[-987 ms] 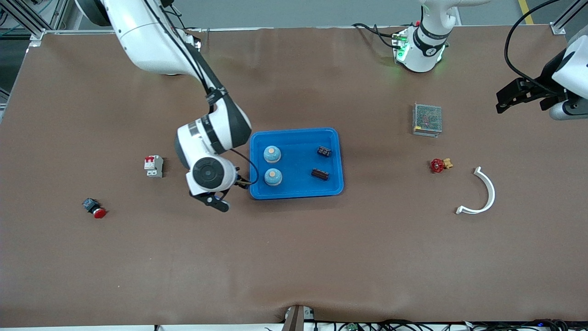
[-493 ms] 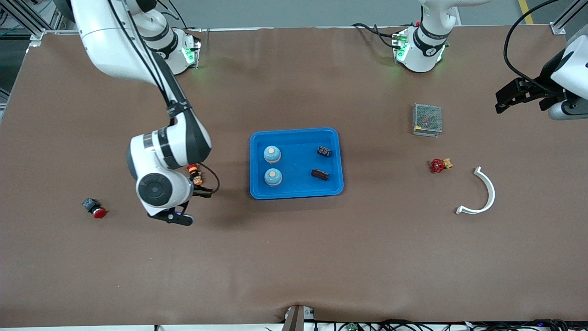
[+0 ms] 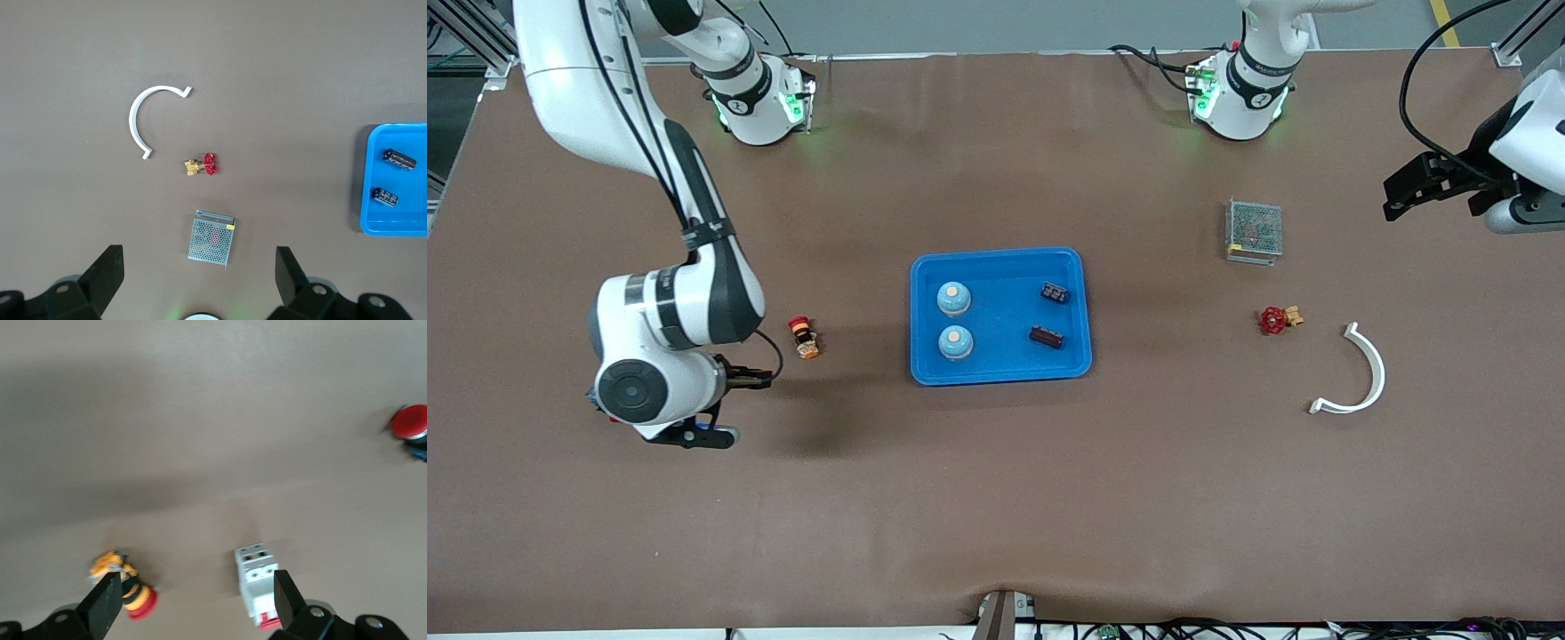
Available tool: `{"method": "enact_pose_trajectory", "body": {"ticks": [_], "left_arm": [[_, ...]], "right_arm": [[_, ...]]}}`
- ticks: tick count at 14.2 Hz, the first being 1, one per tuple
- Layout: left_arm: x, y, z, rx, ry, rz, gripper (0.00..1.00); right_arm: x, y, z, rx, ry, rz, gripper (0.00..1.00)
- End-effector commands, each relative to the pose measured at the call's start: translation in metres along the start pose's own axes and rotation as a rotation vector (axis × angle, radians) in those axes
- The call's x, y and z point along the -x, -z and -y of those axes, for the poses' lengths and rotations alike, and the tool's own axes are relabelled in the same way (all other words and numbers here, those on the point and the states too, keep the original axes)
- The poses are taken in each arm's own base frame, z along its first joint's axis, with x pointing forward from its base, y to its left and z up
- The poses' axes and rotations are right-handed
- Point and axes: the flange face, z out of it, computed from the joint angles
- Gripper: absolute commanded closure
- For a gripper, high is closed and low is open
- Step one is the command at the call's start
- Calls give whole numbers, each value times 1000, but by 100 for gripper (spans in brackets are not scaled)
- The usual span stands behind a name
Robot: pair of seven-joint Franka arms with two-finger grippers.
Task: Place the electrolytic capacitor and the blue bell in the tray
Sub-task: 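Open the right gripper and draw the right arm back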
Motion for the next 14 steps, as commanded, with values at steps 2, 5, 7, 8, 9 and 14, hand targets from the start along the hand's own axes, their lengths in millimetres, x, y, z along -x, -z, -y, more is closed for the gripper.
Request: {"method": "enact_pose_trajectory", "body": {"ticks": [2,5,7,8,9,14], "left_arm": [[-1,1,-5,16,-1,-15,0],[-1,0,-4,17,0,-13,0],[-1,0,-4,17,0,-13,0],[-1,0,-3,16,2,-13,0],[-1,1,-4,17,2,-14,0],[-4,-3,-5,18,0,-10,0]], "right_arm": [[-7,-9,-68,-24,70,19,0],[-14,-20,-119,-63,96,27,0],[-12,-18,-136,-75,89,34,0],[-6,-12,-147,-83,86,32,0],[4,1,-154,-100,101,29,0],[78,108,-177,-138,87,5,0]]}}
